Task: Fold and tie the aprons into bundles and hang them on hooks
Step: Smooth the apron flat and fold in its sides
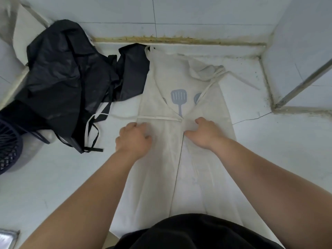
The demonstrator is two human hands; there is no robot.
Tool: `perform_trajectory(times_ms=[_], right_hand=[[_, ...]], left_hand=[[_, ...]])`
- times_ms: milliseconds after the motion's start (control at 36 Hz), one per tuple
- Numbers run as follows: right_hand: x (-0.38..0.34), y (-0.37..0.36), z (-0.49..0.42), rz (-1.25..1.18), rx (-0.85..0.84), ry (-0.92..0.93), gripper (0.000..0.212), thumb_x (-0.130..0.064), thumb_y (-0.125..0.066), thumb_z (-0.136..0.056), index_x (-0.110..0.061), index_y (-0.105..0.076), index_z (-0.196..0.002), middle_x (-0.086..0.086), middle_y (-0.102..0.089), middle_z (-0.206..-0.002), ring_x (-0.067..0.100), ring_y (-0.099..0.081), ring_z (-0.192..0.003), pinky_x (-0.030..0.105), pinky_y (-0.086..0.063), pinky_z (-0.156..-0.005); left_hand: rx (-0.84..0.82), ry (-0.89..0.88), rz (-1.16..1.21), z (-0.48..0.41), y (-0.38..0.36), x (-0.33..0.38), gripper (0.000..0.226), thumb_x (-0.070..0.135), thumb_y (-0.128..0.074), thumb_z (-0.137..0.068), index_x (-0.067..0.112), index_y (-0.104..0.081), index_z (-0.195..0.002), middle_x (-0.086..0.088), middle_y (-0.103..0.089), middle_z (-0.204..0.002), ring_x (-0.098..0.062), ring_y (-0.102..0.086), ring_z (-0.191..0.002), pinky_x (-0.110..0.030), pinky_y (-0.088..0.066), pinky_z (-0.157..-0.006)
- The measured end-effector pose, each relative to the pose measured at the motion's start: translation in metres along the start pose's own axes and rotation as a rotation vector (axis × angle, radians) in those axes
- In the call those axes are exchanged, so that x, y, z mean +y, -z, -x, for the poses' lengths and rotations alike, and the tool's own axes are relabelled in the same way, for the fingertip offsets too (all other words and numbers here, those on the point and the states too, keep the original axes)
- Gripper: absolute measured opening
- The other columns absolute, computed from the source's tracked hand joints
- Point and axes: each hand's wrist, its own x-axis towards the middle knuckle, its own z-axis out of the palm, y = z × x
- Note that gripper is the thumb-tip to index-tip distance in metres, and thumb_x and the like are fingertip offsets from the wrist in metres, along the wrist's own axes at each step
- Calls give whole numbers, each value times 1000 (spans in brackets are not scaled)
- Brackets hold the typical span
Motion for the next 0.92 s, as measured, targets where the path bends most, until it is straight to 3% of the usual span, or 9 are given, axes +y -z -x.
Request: perform_trajectory(times_ms=[167, 306, 417, 500, 583, 639, 722, 778, 917], right_hand=[[4, -19, 13, 153, -2, 71, 68, -48, -64, -83, -21, -37, -139, 9, -30, -141, 28, -45, -125, 37, -35, -105], [14, -31, 18, 205, 38, 121, 70, -49, -55, -89, -24, -27, -148, 9, -9, -157, 21, -16, -145, 33, -16, -117], [23, -35, 27, 206, 55, 123, 67, -47, -51, -92, -23, -25, -150, 11, -7, -159, 21, -10, -146, 31, -10, -118], [29, -41, 36, 141, 198, 105, 57, -43, -52, -92, -19, -40, -142, 11, -32, -149, 25, -34, -136, 34, -27, -112], [27, -50, 52, 86, 278, 112, 36, -39, -51, -93, -16, -57, -119, 7, -60, -121, 28, -56, -112, 35, -43, -95], [24, -58, 62, 19, 231, 115, 25, -38, -51, -93, -15, -58, -98, 8, -66, -105, 30, -59, -102, 32, -45, -83], [22, -71, 79, 34, 164, 149, 34, -42, -50, -93, -13, -47, -74, 8, -61, -81, 30, -57, -88, 31, -42, -72], [21, -76, 92, 73, 125, 166, 47, -46, -48, -94, -14, -37, -61, 3, -46, -62, 27, -51, -75, 30, -37, -62], [30, -97, 127, 56, 8, 182, 55, -52, -47, -92, -16, -27, -55, -2, -31, -55, 16, -31, -50, 28, -19, -46]], left_hand=[[-91, -37, -62, 4, -32, -12, 69, 52, -39, -96, 31, -5, -153, -5, 15, -160, -27, 8, -147, -49, -6, -117], [-122, 5, -129, 3, -36, -18, 70, 63, -24, -95, 37, 10, -151, -5, 25, -158, -31, 22, -144, -60, 3, -113], [29, 70, -59, 13, -37, -25, 62, 57, -29, -97, 32, -10, -151, -9, 10, -161, -32, 12, -146, -58, -3, -114], [107, 18, 107, 30, -39, -36, 54, 47, -39, -98, 31, -25, -148, -7, -10, -160, -28, -8, -145, -48, -14, -114], [191, 0, 248, 48, -42, -50, 42, 32, -44, -97, 25, -42, -139, -5, -34, -149, -28, -29, -134, -44, -30, -107], [233, 15, 361, 60, -44, -56, 37, 27, -44, -97, 19, -49, -133, -6, -46, -137, -27, -41, -125, -37, -35, -99], [253, 37, 478, 84, -51, -65, 35, 23, -44, -96, 12, -53, -129, -12, -53, -128, -27, -52, -113, -32, -40, -88], [263, 59, 522, 102, -57, -71, 36, 23, -44, -96, 15, -55, -129, -10, -55, -126, -25, -54, -112, -29, -40, -86], [344, 97, 594, 154, -80, -81, 34, 18, -44, -95, 12, -58, -126, -12, -58, -120, -27, -55, -110, -29, -39, -83]])
